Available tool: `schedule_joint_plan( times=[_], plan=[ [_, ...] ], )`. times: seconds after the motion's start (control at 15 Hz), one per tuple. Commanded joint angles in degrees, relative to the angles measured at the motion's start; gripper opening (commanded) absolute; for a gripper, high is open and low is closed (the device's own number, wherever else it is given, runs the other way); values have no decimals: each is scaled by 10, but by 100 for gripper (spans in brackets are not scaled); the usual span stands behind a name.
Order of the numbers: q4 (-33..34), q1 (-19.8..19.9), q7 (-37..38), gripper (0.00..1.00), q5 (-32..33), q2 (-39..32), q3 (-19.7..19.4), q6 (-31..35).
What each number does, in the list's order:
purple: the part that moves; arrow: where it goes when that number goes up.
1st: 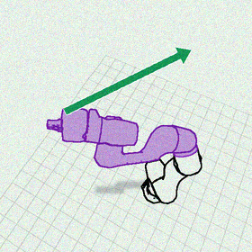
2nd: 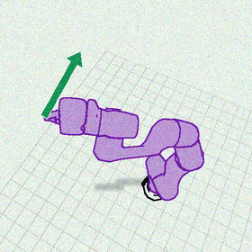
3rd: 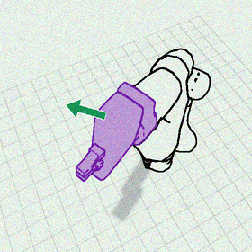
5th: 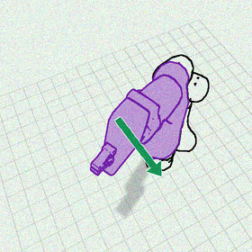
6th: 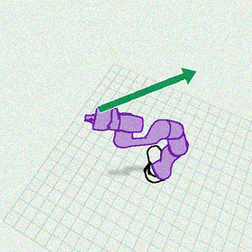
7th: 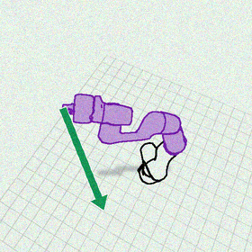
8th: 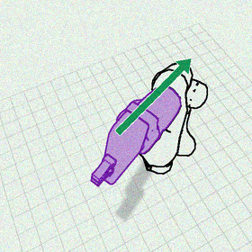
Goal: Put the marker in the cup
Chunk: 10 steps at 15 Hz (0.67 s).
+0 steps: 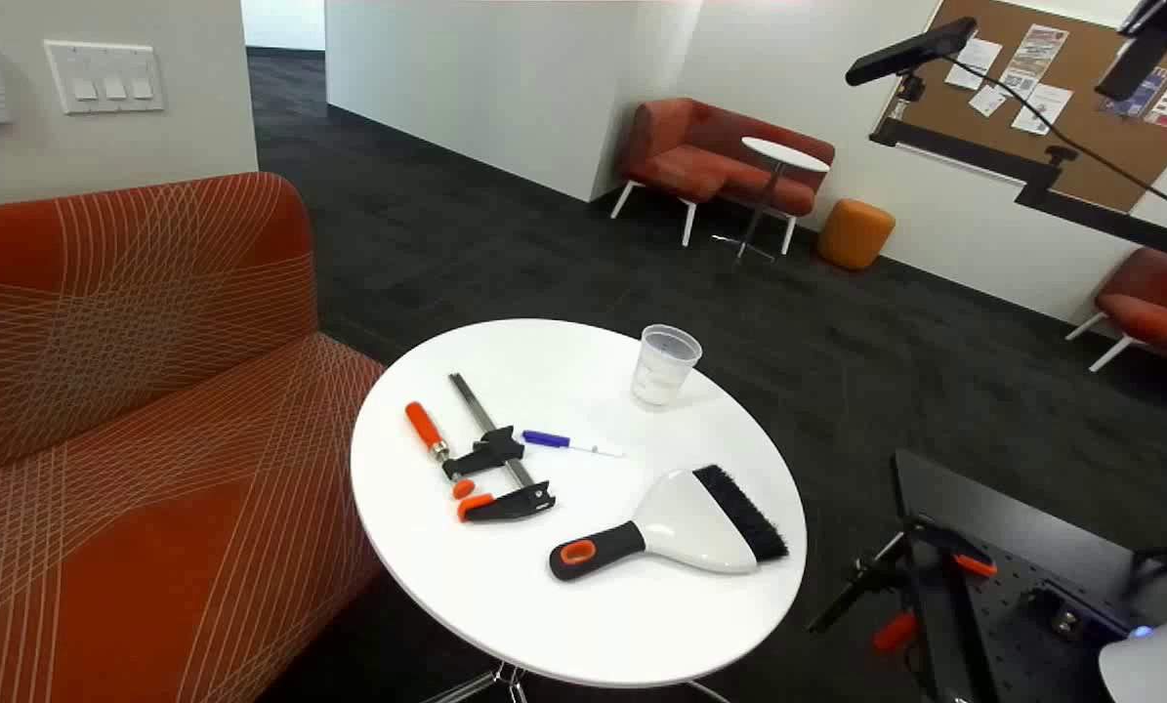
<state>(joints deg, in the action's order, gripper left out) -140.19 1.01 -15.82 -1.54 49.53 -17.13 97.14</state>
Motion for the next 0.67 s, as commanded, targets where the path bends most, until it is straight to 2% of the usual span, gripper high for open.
schedule_joint_plan(
  times=[0.0,0.4,0.6],
  plan=[
    [2,12,-8,100,-7,-4,8,-2],
    [2,12,-8,100,-7,-4,8,-2],
    [8,4,-1,100,-5,-38,18,26]
  ],
)
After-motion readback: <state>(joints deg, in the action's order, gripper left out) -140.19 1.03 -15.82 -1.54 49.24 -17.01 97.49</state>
